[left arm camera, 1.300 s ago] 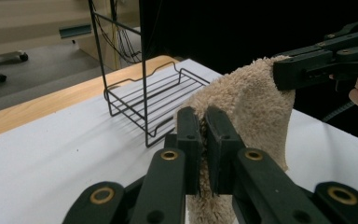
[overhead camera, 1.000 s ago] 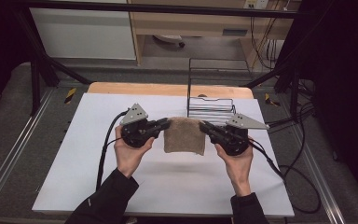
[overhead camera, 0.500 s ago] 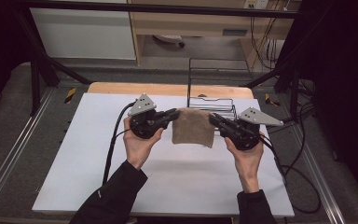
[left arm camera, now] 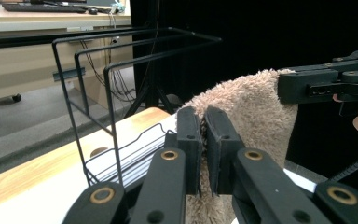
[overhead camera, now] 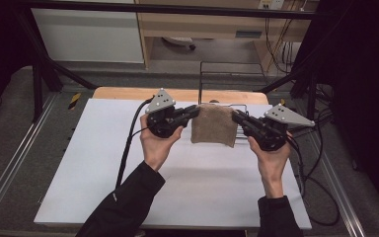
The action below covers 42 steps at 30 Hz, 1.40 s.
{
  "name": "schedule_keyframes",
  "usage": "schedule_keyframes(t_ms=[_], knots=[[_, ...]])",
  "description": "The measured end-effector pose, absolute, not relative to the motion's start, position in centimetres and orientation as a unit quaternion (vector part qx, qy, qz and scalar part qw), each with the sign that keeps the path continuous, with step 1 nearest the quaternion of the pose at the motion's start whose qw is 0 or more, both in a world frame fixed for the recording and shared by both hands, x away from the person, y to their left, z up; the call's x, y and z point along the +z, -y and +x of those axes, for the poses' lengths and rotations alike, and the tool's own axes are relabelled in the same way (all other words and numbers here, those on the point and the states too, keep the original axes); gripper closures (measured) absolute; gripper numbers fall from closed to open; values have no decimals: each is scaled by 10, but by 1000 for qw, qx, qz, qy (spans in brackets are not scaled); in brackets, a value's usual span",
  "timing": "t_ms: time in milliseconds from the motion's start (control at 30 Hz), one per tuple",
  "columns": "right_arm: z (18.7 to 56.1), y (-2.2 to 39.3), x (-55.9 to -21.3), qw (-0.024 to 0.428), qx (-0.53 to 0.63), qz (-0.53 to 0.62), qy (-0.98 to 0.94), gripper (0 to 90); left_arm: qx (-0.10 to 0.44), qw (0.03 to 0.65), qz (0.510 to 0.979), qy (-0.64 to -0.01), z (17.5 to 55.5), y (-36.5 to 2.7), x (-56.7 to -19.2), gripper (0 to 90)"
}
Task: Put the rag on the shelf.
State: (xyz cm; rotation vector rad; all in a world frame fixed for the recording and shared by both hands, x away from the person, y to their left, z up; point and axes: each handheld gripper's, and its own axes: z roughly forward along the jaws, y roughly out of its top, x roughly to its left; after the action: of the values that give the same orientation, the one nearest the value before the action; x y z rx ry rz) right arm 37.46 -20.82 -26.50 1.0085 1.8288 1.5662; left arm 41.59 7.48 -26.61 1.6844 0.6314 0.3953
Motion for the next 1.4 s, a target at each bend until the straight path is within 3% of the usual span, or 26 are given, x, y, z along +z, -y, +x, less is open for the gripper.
schedule_keyframes(t_ms=[1400], knots=[[395, 241, -202, 328, 596, 368, -633, 856, 198, 642, 696, -255, 454, -29, -205, 845]])
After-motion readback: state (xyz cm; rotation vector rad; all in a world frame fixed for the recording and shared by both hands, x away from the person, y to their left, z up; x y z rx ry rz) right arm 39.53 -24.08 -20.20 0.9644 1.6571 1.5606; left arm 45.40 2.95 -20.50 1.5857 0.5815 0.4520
